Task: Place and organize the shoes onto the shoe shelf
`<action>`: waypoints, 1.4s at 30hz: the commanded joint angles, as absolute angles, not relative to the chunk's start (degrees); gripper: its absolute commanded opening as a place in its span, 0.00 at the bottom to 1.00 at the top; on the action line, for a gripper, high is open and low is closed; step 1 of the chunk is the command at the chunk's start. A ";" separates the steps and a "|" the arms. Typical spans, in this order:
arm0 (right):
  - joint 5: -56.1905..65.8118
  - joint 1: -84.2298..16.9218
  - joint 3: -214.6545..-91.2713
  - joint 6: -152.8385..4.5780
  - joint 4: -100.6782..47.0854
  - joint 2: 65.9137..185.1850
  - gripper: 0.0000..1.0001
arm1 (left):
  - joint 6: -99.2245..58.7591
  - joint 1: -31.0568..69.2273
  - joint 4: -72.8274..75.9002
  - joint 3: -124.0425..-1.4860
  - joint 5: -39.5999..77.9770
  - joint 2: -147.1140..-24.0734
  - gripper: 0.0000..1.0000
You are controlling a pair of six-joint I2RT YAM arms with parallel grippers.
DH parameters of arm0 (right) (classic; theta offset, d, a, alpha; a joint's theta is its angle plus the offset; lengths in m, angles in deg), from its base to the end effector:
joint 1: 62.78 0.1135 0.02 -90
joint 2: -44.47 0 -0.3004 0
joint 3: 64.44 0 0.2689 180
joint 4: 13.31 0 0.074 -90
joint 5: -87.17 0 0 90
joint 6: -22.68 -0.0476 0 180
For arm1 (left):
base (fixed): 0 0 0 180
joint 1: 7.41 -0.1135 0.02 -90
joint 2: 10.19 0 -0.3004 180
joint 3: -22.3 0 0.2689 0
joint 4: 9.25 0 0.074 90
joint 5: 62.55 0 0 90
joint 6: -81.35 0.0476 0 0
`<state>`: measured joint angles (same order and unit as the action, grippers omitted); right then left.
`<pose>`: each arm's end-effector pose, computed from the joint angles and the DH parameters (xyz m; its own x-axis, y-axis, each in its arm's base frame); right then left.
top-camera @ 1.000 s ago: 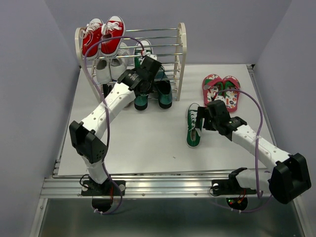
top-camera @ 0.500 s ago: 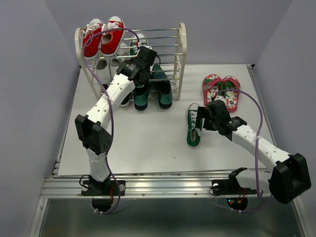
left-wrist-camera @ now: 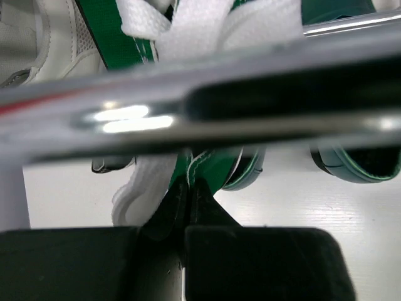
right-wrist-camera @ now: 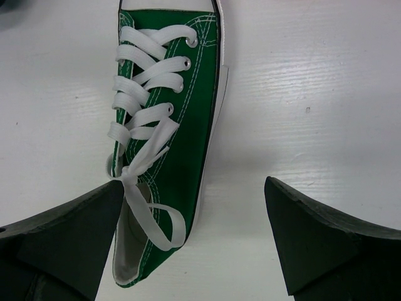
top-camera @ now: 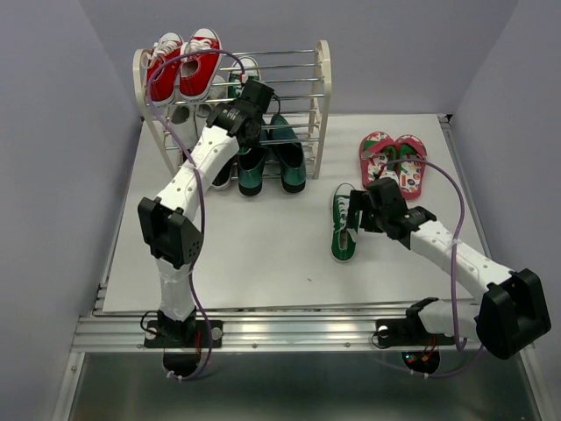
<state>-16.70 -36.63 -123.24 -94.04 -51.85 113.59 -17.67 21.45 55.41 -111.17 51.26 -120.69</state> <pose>0.2353 0.1028 0.2555 -0.7326 0.1266 -0.6688 0.0482 0.9897 0.1346 0.4126 -0.2055 0.4216 -0.6031 0.1686 -0.7796 0.0840 0.9854 0.1481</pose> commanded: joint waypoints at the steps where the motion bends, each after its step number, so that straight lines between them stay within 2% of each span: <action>1: -16.89 -37.12 -123.03 -93.07 -49.84 113.64 1.00 | -17.18 19.74 47.58 -116.28 56.19 -120.40 0.00; 13: -17.16 -37.12 -123.38 -92.80 -49.93 114.17 1.00 | -16.56 19.48 47.67 -116.45 55.14 -122.86 0.00; 14: -17.24 -37.12 -123.38 -92.72 -49.93 114.25 1.00 | -16.74 19.48 47.76 -116.45 55.14 -122.95 0.04; 15: -17.16 -37.12 -123.38 -92.80 -49.93 114.17 1.00 | -16.91 19.39 47.76 -116.54 55.14 -122.95 0.16; 18: -16.98 -37.12 -123.47 -92.72 -49.84 114.17 1.00 | -17.00 19.30 47.76 -116.63 54.96 -122.86 0.32; 24: -15.32 -37.12 -123.73 -92.45 -49.93 113.11 1.00 | -17.26 19.22 47.67 -116.63 54.17 -122.25 0.48; 26: -15.05 -37.12 -123.82 -92.28 -49.84 112.32 1.00 | -17.18 19.22 47.59 -116.46 53.82 -121.99 0.49; 27: -15.13 -37.12 -123.74 -92.28 -49.93 112.23 1.00 | -17.00 19.30 47.15 -116.28 53.73 -121.64 0.49; 32: -15.49 -37.12 -123.47 -92.19 -50.02 111.62 1.00 | -16.74 19.22 46.27 -114.87 53.20 -121.28 0.31; 33: -15.49 -37.12 -123.38 -92.19 -50.02 111.53 1.00 | -16.83 19.22 46.35 -114.87 53.20 -121.46 0.18; 35: -15.66 -37.12 -123.30 -92.19 -50.02 111.36 1.00 | -17.09 19.22 46.53 -114.96 53.20 -121.63 0.01; 42: -15.40 -37.12 -123.21 -92.10 -49.93 111.35 1.00 | -18.14 19.22 43.73 -112.33 53.03 -117.96 0.00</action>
